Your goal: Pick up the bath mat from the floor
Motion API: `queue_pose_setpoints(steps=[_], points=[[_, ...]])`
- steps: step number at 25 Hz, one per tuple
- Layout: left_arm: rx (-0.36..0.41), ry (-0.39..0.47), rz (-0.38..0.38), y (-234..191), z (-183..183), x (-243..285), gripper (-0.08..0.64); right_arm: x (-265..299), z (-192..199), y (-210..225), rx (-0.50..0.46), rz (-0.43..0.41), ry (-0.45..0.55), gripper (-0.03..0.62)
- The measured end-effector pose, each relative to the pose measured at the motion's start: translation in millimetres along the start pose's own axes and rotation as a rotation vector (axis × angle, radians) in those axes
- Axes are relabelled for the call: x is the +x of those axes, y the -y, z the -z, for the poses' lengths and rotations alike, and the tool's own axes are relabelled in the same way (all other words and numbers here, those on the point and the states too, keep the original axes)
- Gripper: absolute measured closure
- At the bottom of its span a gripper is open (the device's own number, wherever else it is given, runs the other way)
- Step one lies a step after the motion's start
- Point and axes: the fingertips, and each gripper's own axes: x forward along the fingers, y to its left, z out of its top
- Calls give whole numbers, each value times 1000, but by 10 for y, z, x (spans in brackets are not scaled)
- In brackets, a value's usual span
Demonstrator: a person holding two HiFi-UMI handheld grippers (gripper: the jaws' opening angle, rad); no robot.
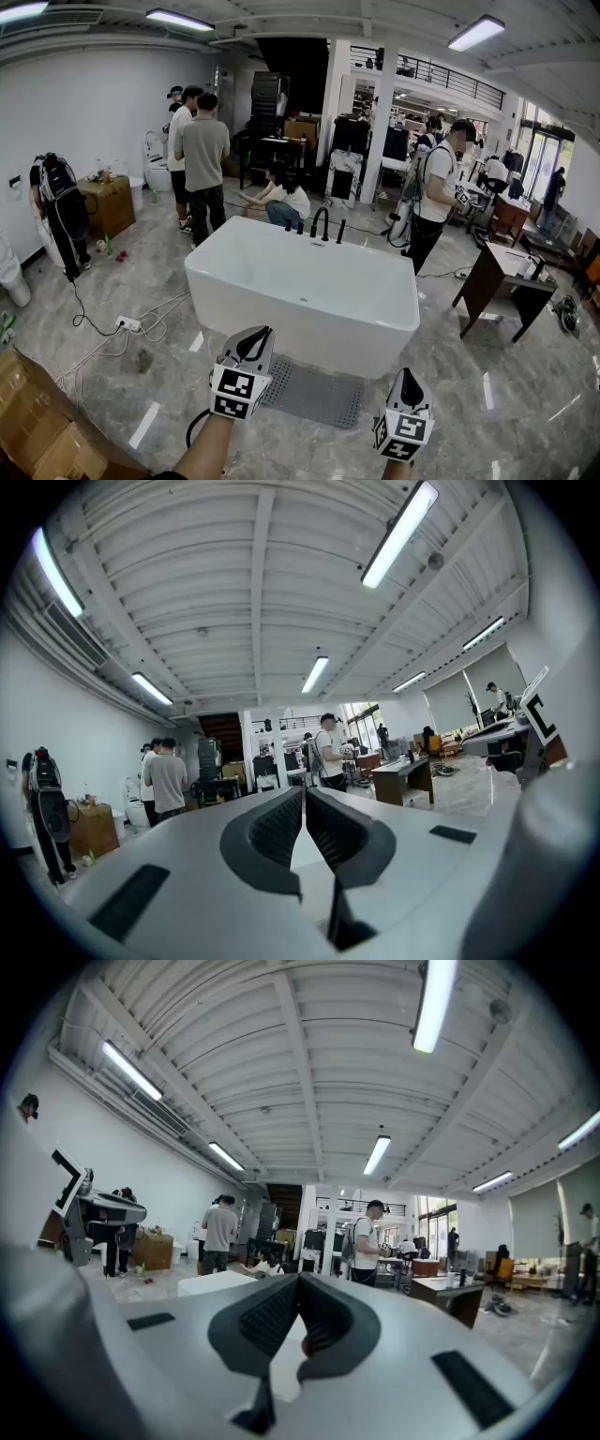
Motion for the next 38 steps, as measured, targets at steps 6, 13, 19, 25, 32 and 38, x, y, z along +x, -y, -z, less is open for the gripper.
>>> queue_pose_setpoints(steps=[6, 13, 19, 25, 32, 38], points=[[-7, -14, -1, -48, 104, -57, 541, 5, 56, -101, 0, -2, -17, 572], [-12, -30, 8, -7, 149, -69, 541, -36, 135, -94, 8, 10, -36, 572], [-12, -40, 14, 76, 186, -69, 541, -77, 208, -10, 12, 15, -43, 572], [6, -50, 19, 264, 204, -60, 541, -157, 306, 158, 28, 27, -19, 571], [23, -78, 15, 716, 198, 57, 541, -163, 427, 531, 5, -7, -25, 571], [48, -82, 3, 1157, 160, 135, 541, -199, 602, 857, -14, -37, -30, 571]])
